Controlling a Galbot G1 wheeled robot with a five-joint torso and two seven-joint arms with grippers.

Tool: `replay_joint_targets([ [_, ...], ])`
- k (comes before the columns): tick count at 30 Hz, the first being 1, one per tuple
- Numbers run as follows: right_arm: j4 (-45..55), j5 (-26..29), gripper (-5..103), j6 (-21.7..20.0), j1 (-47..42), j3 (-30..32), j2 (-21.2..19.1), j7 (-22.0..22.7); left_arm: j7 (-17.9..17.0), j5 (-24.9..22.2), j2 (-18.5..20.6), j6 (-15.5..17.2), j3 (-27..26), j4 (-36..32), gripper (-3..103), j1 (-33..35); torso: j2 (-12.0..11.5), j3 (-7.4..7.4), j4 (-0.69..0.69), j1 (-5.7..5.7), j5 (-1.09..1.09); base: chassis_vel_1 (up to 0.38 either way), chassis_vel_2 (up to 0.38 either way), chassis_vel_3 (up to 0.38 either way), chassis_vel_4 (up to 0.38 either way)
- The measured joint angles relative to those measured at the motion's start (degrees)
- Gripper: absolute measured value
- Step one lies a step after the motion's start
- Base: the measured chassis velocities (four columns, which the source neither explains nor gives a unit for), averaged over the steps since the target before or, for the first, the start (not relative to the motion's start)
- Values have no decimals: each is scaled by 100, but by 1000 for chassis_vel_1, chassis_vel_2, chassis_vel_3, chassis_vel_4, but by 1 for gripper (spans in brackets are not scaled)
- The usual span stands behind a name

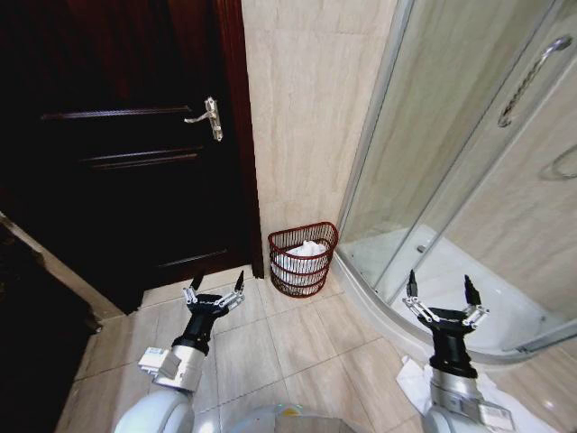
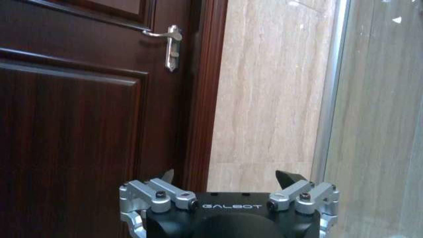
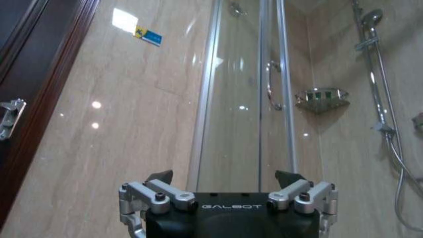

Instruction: Discard the used towel into the hamper.

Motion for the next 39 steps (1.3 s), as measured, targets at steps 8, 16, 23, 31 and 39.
replay_joint_targets([
  [8,20,9,100,76,-102,26,-89,69,0,0,0,0,0,0,100,0,-183,-110,0,-73,0,0,0,0,0],
  [16,149,499,100,36,-117,230,-277,151,0,0,0,0,0,0,100,0,-367,-216,0,-151,1,0,0,0,0],
  [23,364,1378,100,-98,-164,454,-533,4,0,0,0,0,0,0,100,0,-556,-342,0,-215,1,0,0,0,0],
  [31,744,2090,100,-549,-14,434,-662,-564,0,0,0,0,0,0,100,0,-737,-454,0,-284,0,0,0,0,0],
  [39,535,2037,100,-406,35,652,-675,-397,0,0,0,0,0,0,100,0,-916,-564,0,-350,0,0,0,0,0],
])
